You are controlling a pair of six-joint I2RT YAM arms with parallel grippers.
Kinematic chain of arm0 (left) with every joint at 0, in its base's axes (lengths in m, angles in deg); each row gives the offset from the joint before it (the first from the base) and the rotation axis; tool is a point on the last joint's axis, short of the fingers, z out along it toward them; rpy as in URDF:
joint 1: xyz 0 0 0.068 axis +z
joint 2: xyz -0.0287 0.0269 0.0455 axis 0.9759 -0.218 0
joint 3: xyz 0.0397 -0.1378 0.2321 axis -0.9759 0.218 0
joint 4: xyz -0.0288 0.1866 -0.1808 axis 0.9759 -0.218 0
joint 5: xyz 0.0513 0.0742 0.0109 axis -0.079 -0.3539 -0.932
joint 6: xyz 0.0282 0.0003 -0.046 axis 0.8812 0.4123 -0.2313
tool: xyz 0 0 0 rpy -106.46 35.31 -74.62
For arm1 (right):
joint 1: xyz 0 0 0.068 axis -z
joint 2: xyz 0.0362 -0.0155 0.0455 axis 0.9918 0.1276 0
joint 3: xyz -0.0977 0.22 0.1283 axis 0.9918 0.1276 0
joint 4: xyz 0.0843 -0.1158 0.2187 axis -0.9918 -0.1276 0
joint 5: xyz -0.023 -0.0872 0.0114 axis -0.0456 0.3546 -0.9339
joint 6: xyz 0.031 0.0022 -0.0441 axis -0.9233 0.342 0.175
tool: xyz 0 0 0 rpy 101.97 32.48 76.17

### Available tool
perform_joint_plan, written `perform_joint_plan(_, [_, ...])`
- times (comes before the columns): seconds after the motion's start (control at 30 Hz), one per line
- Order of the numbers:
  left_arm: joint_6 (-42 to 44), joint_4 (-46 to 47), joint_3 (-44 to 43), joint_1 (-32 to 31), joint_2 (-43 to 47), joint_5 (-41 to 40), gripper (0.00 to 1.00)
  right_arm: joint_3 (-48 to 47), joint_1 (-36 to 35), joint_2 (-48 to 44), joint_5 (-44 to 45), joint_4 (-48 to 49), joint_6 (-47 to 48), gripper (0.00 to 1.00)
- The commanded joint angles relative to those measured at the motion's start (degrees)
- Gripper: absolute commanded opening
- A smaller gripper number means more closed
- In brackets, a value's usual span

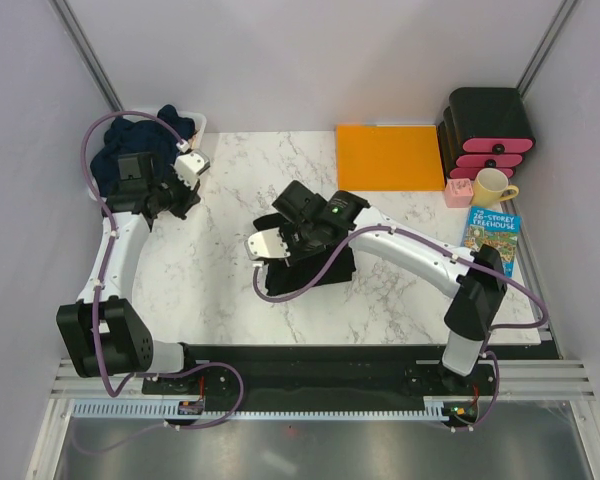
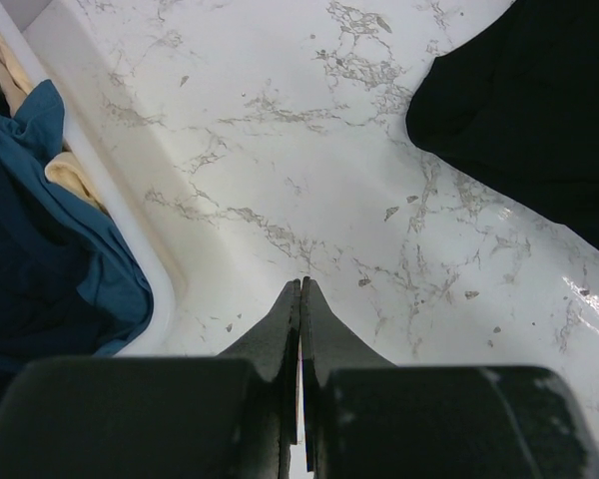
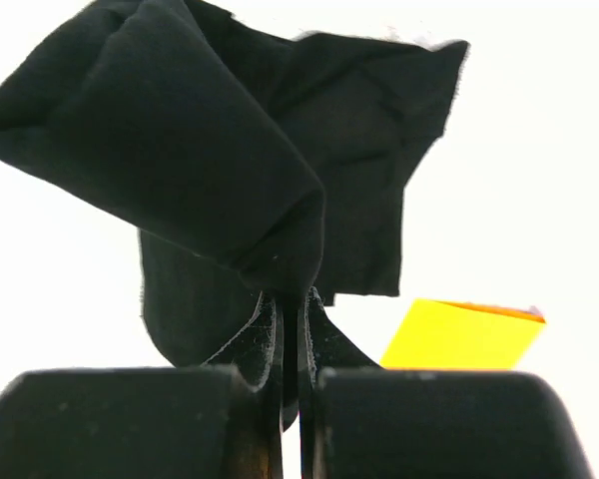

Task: Fold and stack the t-shirts
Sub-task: Fold the tshirt

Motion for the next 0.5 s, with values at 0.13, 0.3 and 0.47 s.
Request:
perform_joint_plan(0.13, [-0.4, 0.2, 0.2, 0.3, 1.0, 2.3, 0.02, -3.3, 4.2, 2.9, 4.6, 8.5, 4.6, 0.00])
perform_joint_plan(0.3, [-0.5, 0.2, -0.3, 0.3, 0.5, 1.9, 0.02, -3.8, 6.3, 5.6, 3.2, 12.6, 5.3, 0.00])
perform_joint_plan(0.47, [-0.8, 0.2, -0.5, 0.3, -0.2, 1.7, 0.02, -3.2, 7.7, 8.1, 2.8, 17.2, 5.4, 0.00])
